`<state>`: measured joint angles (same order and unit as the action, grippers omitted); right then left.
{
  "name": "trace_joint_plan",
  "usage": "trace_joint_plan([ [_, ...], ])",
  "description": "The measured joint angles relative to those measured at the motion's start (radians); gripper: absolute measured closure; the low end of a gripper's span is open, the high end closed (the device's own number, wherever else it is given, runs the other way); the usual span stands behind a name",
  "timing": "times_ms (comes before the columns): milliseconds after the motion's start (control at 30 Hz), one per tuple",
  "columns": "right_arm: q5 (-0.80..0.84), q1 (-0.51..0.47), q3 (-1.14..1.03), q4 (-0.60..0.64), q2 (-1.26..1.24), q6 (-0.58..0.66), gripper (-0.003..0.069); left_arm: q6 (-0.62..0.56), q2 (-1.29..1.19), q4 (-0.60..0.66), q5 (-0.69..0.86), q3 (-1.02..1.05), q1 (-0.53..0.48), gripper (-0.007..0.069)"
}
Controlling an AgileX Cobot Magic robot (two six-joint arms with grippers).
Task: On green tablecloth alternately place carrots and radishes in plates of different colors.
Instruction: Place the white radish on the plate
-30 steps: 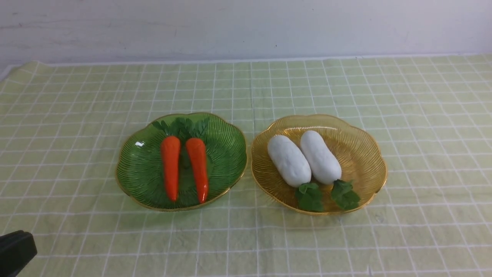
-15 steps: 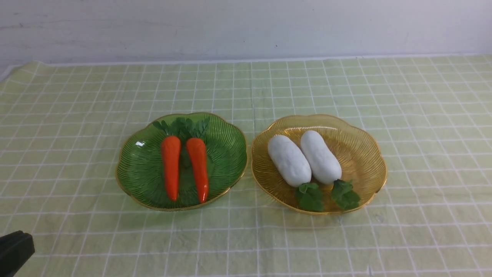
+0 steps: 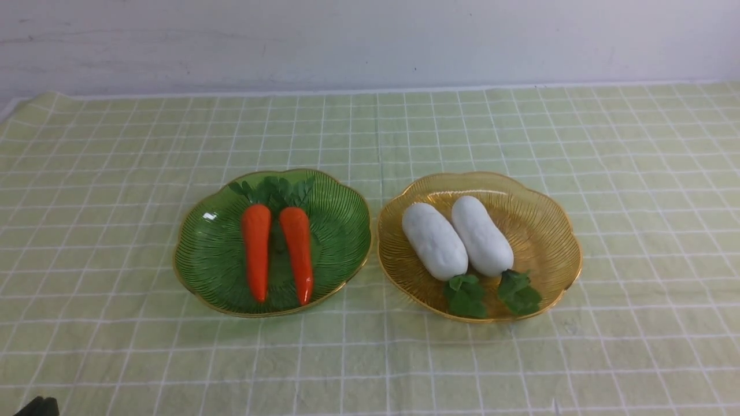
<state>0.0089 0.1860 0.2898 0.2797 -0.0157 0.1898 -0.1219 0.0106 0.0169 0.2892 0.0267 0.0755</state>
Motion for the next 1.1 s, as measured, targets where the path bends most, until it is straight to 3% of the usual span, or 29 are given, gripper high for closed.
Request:
trace_joint_plan([
  [200, 0.002, 0.0, 0.0, 0.0, 0.0, 0.0, 0.0673, -0.003, 0.0, 0.0, 0.082, 0.001, -0.001, 0.0632],
  [1100, 0.003, 0.0, 0.0, 0.0, 0.0, 0.02, 0.0673, -0.003, 0.0, 0.0, 0.085, 0.001, -0.001, 0.0632],
])
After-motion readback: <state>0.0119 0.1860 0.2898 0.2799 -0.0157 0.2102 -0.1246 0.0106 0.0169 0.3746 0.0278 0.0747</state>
